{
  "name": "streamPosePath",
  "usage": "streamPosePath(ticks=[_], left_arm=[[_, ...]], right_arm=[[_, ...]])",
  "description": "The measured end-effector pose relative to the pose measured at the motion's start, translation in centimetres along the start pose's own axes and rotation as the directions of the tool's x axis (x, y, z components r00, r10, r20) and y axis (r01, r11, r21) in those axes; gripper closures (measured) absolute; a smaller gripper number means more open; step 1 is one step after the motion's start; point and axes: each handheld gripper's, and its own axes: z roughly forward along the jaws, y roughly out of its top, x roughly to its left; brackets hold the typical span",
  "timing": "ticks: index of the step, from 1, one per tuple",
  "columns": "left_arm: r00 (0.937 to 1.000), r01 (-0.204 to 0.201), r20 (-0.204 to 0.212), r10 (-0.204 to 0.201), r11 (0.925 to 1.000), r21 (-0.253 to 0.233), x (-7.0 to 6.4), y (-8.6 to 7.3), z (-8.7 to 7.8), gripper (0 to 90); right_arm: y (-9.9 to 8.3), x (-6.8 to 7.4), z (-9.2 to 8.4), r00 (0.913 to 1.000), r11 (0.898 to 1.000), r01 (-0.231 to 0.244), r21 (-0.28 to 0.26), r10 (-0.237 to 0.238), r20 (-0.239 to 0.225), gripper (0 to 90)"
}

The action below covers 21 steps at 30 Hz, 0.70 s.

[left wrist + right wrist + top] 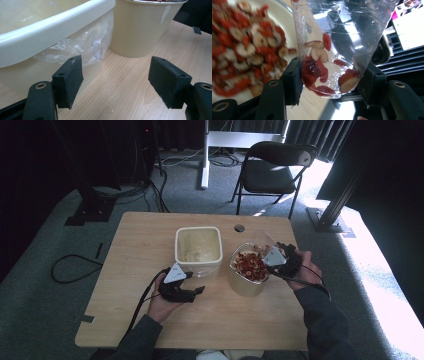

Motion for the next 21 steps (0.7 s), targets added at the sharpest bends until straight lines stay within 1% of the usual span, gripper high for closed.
streamPosePath(ticks=[1, 2, 3, 5, 10, 13, 15, 20, 21], left_arm=[[1.0000, 0.000, 0.002, 0.000, 1.0000, 0.000, -0.1, 0.0, 0.1, 28.3], [1.0000, -0.001, 0.004, 0.001, 1.0000, 0.000, -0.1, 0.0, 0.1, 28.3], [1.0000, -0.003, 0.006, 0.003, 1.0000, 0.001, -0.2, 0.0, 0.2, 28.3], [1.0000, -0.005, 0.005, 0.005, 1.0000, 0.006, -0.2, 0.0, 0.2, 28.3], [0.9999, -0.011, 0.000, 0.011, 0.9999, 0.005, -0.2, 0.0, 0.1, 28.3], [0.9999, -0.011, -0.001, 0.011, 0.9999, 0.005, -0.2, 0.0, 0.1, 28.3], [0.9999, -0.015, 0.000, 0.015, 0.9998, 0.008, -0.3, 0.0, 0.1, 28.3], [0.9999, -0.016, 0.001, 0.016, 0.9998, 0.012, -0.4, -0.1, 0.3, 28.3], [0.9998, -0.017, 0.001, 0.017, 0.9998, 0.011, -0.4, -0.1, 0.3, 28.3]], right_arm=[[0.0, 0.0, 0.0, 0.9998, 1.000, -0.018, -0.008, 0.018, -0.009, 43.4], [0.1, 0.0, 0.0, 0.9978, 0.998, -0.060, -0.027, 0.060, -0.028, 43.4], [0.2, 0.0, 0.1, 0.9952, 0.995, -0.089, -0.037, 0.087, -0.044, 43.4], [0.5, 0.1, 0.2, 0.9906, 0.991, -0.125, -0.055, 0.121, -0.063, 43.4], [1.0, -0.1, 0.3, 0.9721, 0.971, -0.215, -0.100, 0.203, -0.117, 43.4], [1.1, -0.3, 0.3, 0.9621, 0.961, -0.250, -0.118, 0.233, -0.141, 43.3], [1.2, -0.4, 0.2, 0.9537, 0.953, -0.276, -0.125, 0.255, -0.159, 43.3], [1.5, -0.7, 0.1, 0.9357, 0.935, -0.325, -0.141, 0.296, -0.192, 43.3], [1.7, -0.7, 0.1, 0.9346, 0.934, -0.327, -0.143, 0.297, -0.196, 43.3]])
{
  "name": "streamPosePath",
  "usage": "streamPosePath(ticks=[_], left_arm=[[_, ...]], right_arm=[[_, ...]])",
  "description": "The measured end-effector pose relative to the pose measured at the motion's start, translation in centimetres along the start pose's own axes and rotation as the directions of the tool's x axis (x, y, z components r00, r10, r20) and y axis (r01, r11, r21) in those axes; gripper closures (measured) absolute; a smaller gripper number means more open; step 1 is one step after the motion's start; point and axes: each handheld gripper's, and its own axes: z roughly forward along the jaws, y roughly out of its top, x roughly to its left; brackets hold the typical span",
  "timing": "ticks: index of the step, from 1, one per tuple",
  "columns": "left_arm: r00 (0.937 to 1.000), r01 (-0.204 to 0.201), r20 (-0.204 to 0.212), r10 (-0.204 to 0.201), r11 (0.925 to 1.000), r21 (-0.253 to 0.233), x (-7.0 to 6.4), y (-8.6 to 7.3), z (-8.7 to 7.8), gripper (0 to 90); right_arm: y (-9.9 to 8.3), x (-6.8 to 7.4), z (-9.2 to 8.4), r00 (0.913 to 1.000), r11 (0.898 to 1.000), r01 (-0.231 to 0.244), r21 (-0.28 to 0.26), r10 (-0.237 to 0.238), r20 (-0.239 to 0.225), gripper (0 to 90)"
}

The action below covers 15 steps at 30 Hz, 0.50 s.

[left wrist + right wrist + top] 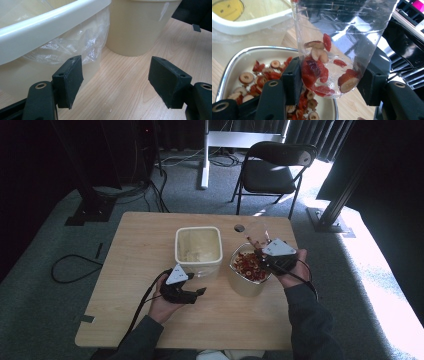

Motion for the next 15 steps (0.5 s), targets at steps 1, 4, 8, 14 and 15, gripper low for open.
streamPosePath(ticks=[1, 4, 8, 14, 15], left_arm=[[1.0000, 0.001, 0.000, -0.001, 1.0000, -0.002, 0.0, 0.0, 0.0, 28.3], [1.0000, 0.003, 0.000, -0.003, 1.0000, -0.001, 0.0, 0.0, 0.0, 28.3], [1.0000, 0.001, -0.003, -0.001, 1.0000, 0.000, 0.0, -0.1, -0.1, 28.3], [1.0000, -0.004, 0.000, 0.004, 1.0000, 0.003, -0.1, -0.1, -0.2, 28.3], [1.0000, -0.004, -0.001, 0.004, 1.0000, 0.003, -0.1, -0.2, -0.2, 28.3]], right_arm=[[0.2, 0.0, 0.0, 1.0000, 1.000, -0.006, -0.003, 0.006, -0.005, 43.3], [0.7, 0.1, 0.0, 0.9998, 1.000, -0.008, -0.017, 0.007, -0.017, 43.3], [1.5, 0.3, 0.2, 0.9985, 0.999, -0.033, -0.037, 0.031, -0.044, 43.2], [3.0, 0.8, 0.5, 0.9923, 0.995, -0.080, -0.066, 0.073, -0.100, 43.0], [3.2, 0.8, 0.6, 0.9905, 0.994, -0.089, -0.071, 0.081, -0.111, 43.0]])
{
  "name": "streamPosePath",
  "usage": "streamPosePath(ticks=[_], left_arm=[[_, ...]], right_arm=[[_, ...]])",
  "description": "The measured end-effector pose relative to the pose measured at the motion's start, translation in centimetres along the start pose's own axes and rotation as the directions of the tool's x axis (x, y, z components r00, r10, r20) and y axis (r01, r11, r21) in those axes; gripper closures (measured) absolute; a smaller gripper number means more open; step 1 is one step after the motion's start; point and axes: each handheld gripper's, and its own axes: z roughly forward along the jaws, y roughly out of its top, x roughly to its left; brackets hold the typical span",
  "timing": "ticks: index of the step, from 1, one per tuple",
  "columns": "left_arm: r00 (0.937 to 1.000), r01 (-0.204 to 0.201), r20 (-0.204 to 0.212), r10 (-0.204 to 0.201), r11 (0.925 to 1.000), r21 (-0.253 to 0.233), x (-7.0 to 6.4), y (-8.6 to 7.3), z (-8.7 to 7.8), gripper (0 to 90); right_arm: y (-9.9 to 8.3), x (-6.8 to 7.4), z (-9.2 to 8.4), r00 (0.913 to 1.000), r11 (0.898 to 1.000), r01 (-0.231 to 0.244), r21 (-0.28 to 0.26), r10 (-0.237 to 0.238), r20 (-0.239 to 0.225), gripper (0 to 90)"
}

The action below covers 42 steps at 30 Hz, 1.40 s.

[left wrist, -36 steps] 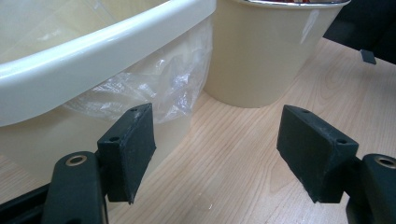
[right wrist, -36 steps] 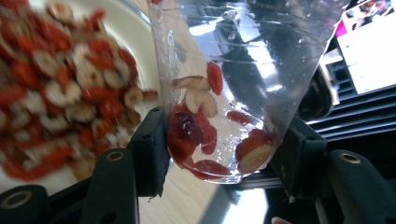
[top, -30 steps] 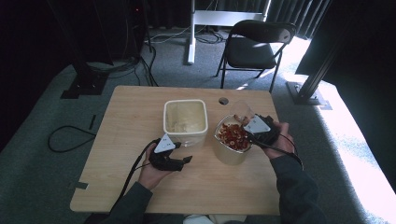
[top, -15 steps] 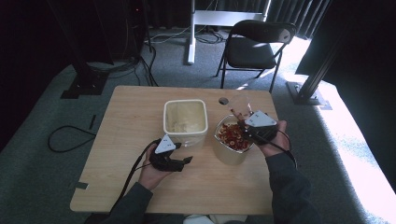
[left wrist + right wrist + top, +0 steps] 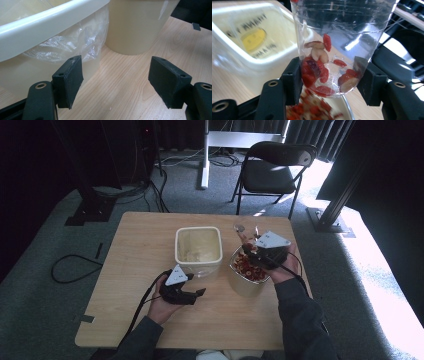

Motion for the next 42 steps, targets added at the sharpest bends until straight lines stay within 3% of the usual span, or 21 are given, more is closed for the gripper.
streamPosePath(ticks=[4, 13, 23, 35, 37, 39, 40, 42], left_arm=[[1.0000, -0.002, -0.002, 0.002, 1.0000, -0.001, 0.1, 0.0, -0.1, 28.3], [1.0000, 0.005, -0.004, -0.005, 1.0000, -0.005, 0.2, 0.0, -0.2, 28.3], [0.9999, 0.009, -0.006, -0.009, 0.9999, -0.007, 0.2, -0.2, -0.4, 28.3], [0.9999, 0.011, -0.008, -0.011, 0.9999, -0.010, 0.4, -0.2, -0.5, 28.3], [0.9999, 0.008, -0.009, -0.009, 0.9999, -0.011, 0.4, -0.2, -0.5, 28.3], [0.9999, 0.009, -0.008, -0.009, 0.9999, -0.011, 0.3, -0.2, -0.5, 28.3], [0.9999, 0.010, -0.007, -0.010, 0.9999, -0.012, 0.3, -0.2, -0.5, 28.3], [0.9999, 0.012, -0.006, -0.012, 0.9999, -0.012, 0.3, -0.3, -0.5, 28.3]], right_arm=[[1.3, 0.3, 0.6, 0.9975, 0.999, -0.047, -0.024, 0.046, -0.053, 42.9], [4.0, 1.3, 2.8, 0.9807, 0.992, -0.116, -0.050, 0.106, -0.165, 42.6], [5.5, 1.8, 5.4, 0.9647, 0.985, -0.170, -0.041, 0.158, -0.211, 42.1], [6.7, 3.1, 7.6, 0.9635, 0.990, -0.143, -0.009, 0.137, -0.230, 40.3], [6.9, 3.2, 8.0, 0.9574, 0.988, -0.154, -0.009, 0.147, -0.248, 27.3], [6.9, 3.1, 8.3, 0.9423, 0.983, -0.184, 0.014, 0.180, -0.282, 17.6], [6.9, 3.0, 8.4, 0.9414, 0.983, -0.184, 0.021, 0.182, -0.284, 12.8], [6.8, 3.1, 8.4, 0.9443, 0.985, -0.167, 0.035, 0.171, -0.281, 12.1]])
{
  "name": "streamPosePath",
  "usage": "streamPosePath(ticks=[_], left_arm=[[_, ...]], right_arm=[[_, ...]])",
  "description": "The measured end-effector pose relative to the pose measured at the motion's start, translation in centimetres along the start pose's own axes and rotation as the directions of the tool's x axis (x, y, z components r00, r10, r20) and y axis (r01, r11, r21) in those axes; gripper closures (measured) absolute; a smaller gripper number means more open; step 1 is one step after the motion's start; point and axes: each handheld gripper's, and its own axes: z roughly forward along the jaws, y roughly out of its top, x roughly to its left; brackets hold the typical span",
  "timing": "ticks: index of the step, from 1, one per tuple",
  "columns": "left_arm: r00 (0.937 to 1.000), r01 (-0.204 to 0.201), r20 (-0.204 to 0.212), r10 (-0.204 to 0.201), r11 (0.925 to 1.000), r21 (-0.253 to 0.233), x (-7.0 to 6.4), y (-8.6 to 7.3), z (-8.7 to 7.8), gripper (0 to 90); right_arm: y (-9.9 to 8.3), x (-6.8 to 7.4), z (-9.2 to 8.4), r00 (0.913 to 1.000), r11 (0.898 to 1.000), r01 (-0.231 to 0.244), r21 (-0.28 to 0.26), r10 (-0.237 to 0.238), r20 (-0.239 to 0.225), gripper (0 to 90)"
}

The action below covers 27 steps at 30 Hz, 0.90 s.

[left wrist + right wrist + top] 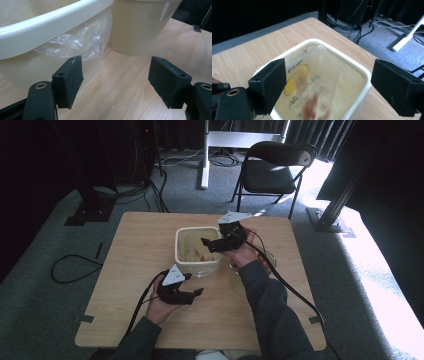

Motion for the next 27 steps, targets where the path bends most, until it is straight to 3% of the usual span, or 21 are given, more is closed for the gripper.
streamPosePath(ticks=[6, 10, 18, 21, 27], left_arm=[[1.0000, 0.000, -0.002, 0.000, 1.0000, 0.000, 0.0, 0.0, 0.0, 28.3], [0.9999, -0.001, -0.011, 0.001, 1.0000, -0.005, 0.3, 0.0, -0.3, 28.3], [0.9999, 0.006, -0.015, -0.006, 1.0000, -0.004, 0.4, -0.2, -0.4, 28.3], [0.9998, 0.008, -0.017, -0.008, 1.0000, -0.002, 0.5, -0.3, -0.4, 28.3], [0.9998, 0.003, -0.017, -0.002, 1.0000, 0.009, 0.4, -0.3, -0.1, 28.3]], right_arm=[[-0.1, 0.1, -0.9, 0.9998, 1.000, 0.016, -0.013, -0.015, 0.012, 13.9], [-0.3, 0.4, -2.2, 0.9976, 0.998, 0.053, -0.021, -0.052, 0.046, 20.3], [-2.8, -1.7, -5.9, 0.9916, 0.999, 0.007, -0.041, -0.002, 0.129, 23.0], [-4.2, -2.5, -7.6, 0.9847, 0.999, -0.001, -0.049, 0.009, 0.174, 23.1], [-7.1, -4.7, -11.0, 0.9608, 0.992, -0.085, -0.088, 0.105, 0.256, 25.7]])
